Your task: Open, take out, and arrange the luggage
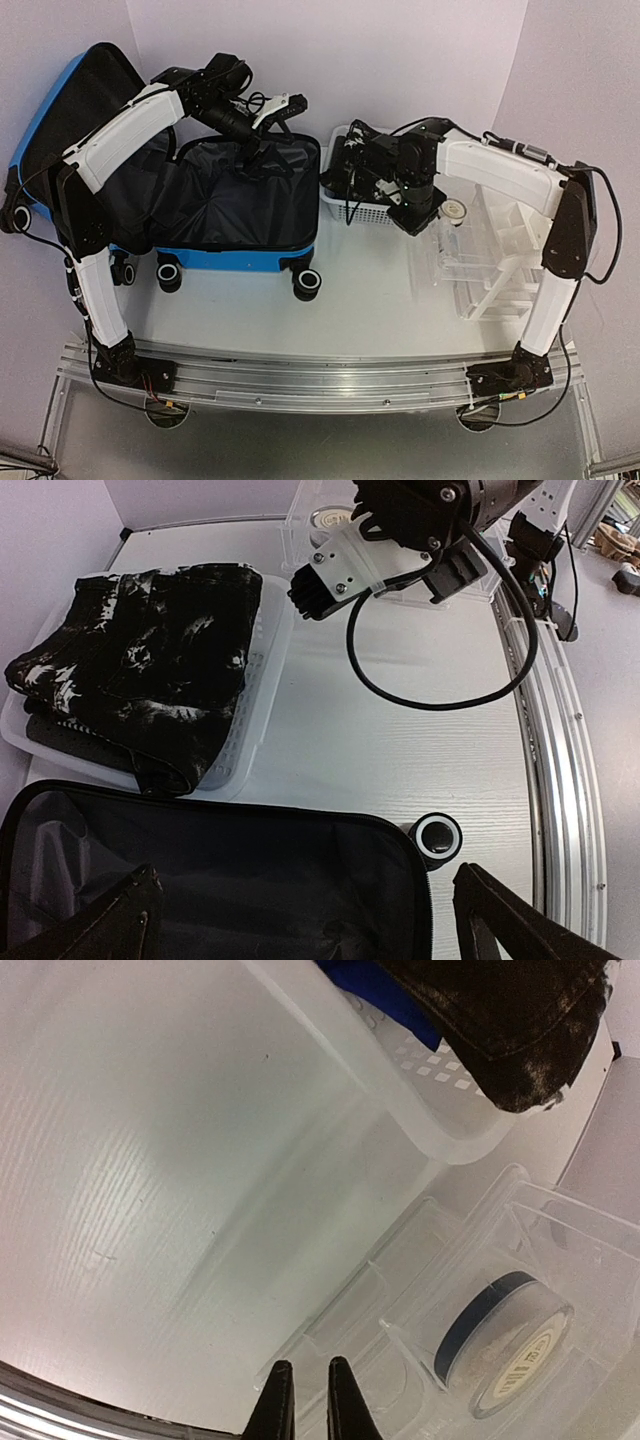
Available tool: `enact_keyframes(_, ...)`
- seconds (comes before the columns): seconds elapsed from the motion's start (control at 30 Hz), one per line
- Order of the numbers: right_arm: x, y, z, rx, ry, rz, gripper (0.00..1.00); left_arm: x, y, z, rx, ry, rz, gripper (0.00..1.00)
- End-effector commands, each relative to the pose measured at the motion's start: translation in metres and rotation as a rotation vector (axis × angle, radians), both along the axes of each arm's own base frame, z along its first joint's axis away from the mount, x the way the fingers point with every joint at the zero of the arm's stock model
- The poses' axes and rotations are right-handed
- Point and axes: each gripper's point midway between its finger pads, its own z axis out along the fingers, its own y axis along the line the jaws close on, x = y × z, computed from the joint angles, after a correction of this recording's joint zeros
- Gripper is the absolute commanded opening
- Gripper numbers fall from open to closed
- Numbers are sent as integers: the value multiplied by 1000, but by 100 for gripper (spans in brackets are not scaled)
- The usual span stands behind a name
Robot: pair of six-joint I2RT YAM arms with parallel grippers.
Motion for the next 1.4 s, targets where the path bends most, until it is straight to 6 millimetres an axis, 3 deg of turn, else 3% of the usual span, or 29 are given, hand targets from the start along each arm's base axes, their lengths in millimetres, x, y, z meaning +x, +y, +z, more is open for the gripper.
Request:
enact_keyframes(0.0, -57, -97, 22, -401, 267, 100, 7, -12, 6, 26, -28, -52, -11, 100)
enact_keyframes(0.37, -62, -156, 27, -477, 324, 93, 9, -13, 6, 25, -29, -49, -11, 100)
enact_keyframes(0.57, -55, -168, 31, -488, 294, 66, 8, -13, 6, 26, -30, -48, -10, 100)
enact_keyframes(1.0, -80, -228, 26, -584, 415, 62, 5, -14, 7, 27, -30, -53, -13, 100)
enact_keyframes(1.27, -80, -243, 36, -581, 397, 53, 5, -14, 7, 26, -28, -51, -12, 100)
enact_keyframes(1.37, -81, -240, 35, -555, 396, 45, 5, -13, 7, 26, -28, -53, -12, 100)
